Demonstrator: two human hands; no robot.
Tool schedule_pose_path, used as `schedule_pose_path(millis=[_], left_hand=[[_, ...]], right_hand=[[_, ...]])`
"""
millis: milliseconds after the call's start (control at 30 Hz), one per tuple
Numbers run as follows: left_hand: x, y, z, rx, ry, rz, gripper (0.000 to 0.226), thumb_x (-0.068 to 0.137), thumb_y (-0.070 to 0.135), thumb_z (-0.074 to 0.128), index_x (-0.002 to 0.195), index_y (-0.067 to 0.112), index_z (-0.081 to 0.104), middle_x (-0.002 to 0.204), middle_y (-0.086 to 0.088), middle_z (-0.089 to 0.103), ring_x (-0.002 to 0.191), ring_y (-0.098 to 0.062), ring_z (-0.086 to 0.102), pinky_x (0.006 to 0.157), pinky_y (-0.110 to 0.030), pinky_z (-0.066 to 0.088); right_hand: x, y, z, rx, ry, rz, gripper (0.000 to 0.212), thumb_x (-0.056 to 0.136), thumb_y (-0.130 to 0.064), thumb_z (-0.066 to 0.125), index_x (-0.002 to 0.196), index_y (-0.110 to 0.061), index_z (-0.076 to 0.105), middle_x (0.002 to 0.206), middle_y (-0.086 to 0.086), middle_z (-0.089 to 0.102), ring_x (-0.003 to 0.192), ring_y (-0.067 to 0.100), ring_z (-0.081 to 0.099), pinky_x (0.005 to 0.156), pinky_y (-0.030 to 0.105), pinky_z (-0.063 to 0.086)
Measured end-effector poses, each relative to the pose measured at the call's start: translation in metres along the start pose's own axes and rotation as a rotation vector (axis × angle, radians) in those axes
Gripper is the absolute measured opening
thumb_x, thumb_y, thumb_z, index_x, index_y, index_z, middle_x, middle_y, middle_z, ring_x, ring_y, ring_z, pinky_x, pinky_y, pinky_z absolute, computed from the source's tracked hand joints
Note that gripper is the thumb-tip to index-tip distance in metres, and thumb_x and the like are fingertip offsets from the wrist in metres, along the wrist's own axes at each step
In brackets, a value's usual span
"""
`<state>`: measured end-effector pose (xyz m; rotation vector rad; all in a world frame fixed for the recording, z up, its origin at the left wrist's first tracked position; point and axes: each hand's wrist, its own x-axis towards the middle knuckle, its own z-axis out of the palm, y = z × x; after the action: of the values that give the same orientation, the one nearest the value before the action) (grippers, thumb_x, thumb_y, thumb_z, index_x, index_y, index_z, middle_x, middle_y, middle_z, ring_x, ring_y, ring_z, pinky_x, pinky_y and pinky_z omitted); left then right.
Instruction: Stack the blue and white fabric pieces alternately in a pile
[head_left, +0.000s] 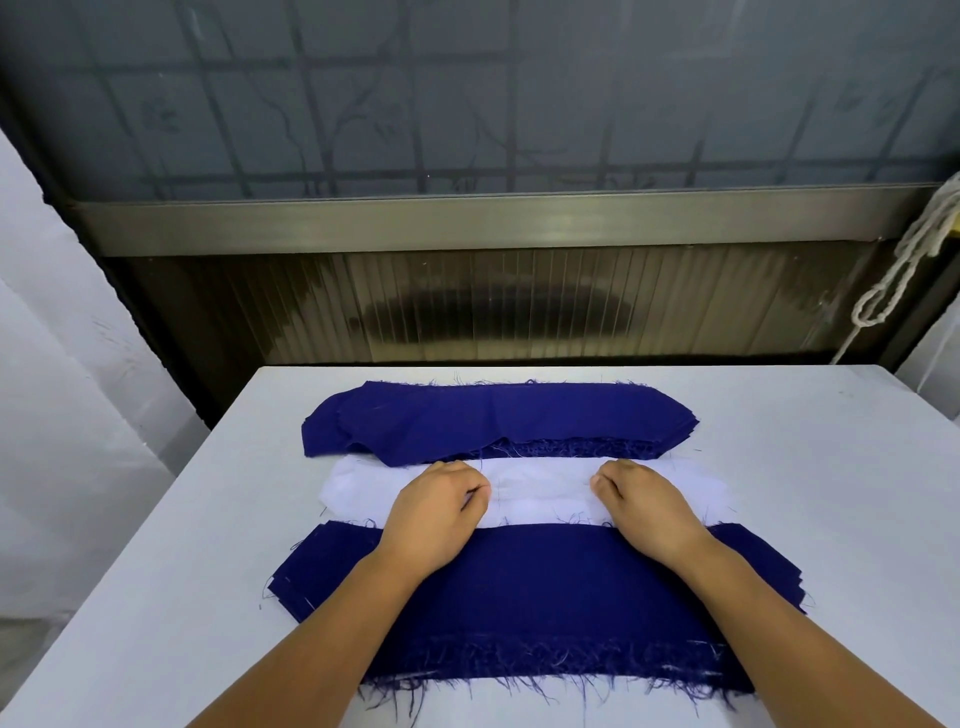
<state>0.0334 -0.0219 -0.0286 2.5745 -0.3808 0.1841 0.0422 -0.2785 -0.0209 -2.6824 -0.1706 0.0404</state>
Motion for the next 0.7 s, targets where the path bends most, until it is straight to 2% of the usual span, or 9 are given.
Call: schedule_pose_path(millis=[200,300,367,467,533,633,700], left_hand=[[0.0,0.0022,-0.0023,-0.042,0.024,-0.044,0.019,0.091,0.025,0.052,0.074,0.03,0.059,0.079,0.016,0.061,0.081,-0.003,0.053,0.07,-0.022,0.047],[0.0005,0.0012,-0.0017,-0.006,0.037,-0.058,0.027,0.092,0.024,0.05,0.066,0.028,0.05,0.069,0.008,0.058,0.07,-0.011,0.052,0.063,-0.028,0.047],[0.0005,0.0012,-0.0015,0.018,0.044,-0.06,0.028,0.094,0.025,0.049,0.067,0.028,0.05,0.069,0.007,0.058,0.069,-0.012,0.051,0.062,-0.027,0.045],[0.0005,0.0012,0.0,0.075,0.054,-0.032,0.018,0.098,0.026,0.047,0.088,0.024,0.062,0.084,0.012,0.063,0.079,-0.007,0.053,0.07,-0.023,0.043],[0.0011,-0.0004,0.0015,0.09,0.053,-0.034,0.015,0.097,0.02,0.047,0.102,0.023,0.062,0.096,0.014,0.062,0.085,-0.006,0.052,0.072,-0.02,0.041],[0.0008,-0.0029,0.0025,0.093,0.039,-0.054,0.023,0.091,0.014,0.051,0.111,0.024,0.058,0.106,0.016,0.059,0.091,-0.003,0.049,0.073,-0.017,0.04],[0.0004,-0.0034,0.0033,0.101,0.055,-0.052,0.024,0.091,0.018,0.054,0.113,0.025,0.057,0.108,0.016,0.056,0.093,-0.003,0.047,0.072,-0.016,0.037]], right_hand=[[-0.0029,0.0056,0.0007,0.102,0.05,-0.017,0.025,0.102,-0.03,0.039,0.09,-0.019,0.057,0.089,-0.01,0.057,0.08,0.007,0.054,0.074,0.028,0.046],[-0.0052,0.0037,0.0015,0.066,0.11,-0.066,0.023,0.102,-0.027,0.04,0.091,-0.019,0.058,0.092,-0.01,0.056,0.08,0.007,0.054,0.072,0.025,0.047],[-0.0063,0.0027,0.0027,0.039,0.147,-0.097,0.023,0.102,-0.025,0.04,0.088,-0.019,0.057,0.09,-0.009,0.055,0.079,0.007,0.052,0.07,0.024,0.046],[-0.0059,0.0027,0.0031,0.034,0.165,-0.082,0.023,0.102,-0.026,0.04,0.087,-0.019,0.056,0.09,-0.008,0.055,0.08,0.009,0.052,0.07,0.025,0.045],[-0.0048,0.0028,0.0037,0.011,0.161,-0.06,0.024,0.102,-0.027,0.039,0.088,-0.017,0.056,0.09,-0.006,0.056,0.08,0.011,0.053,0.071,0.026,0.045],[-0.0045,0.0031,0.0055,-0.038,0.157,-0.04,0.026,0.103,-0.027,0.038,0.089,-0.015,0.057,0.09,-0.003,0.058,0.081,0.014,0.054,0.073,0.03,0.047],[-0.0047,0.0037,0.0058,-0.053,0.162,-0.04,0.026,0.103,-0.027,0.039,0.089,-0.015,0.057,0.09,-0.003,0.058,0.08,0.014,0.054,0.073,0.029,0.047]])
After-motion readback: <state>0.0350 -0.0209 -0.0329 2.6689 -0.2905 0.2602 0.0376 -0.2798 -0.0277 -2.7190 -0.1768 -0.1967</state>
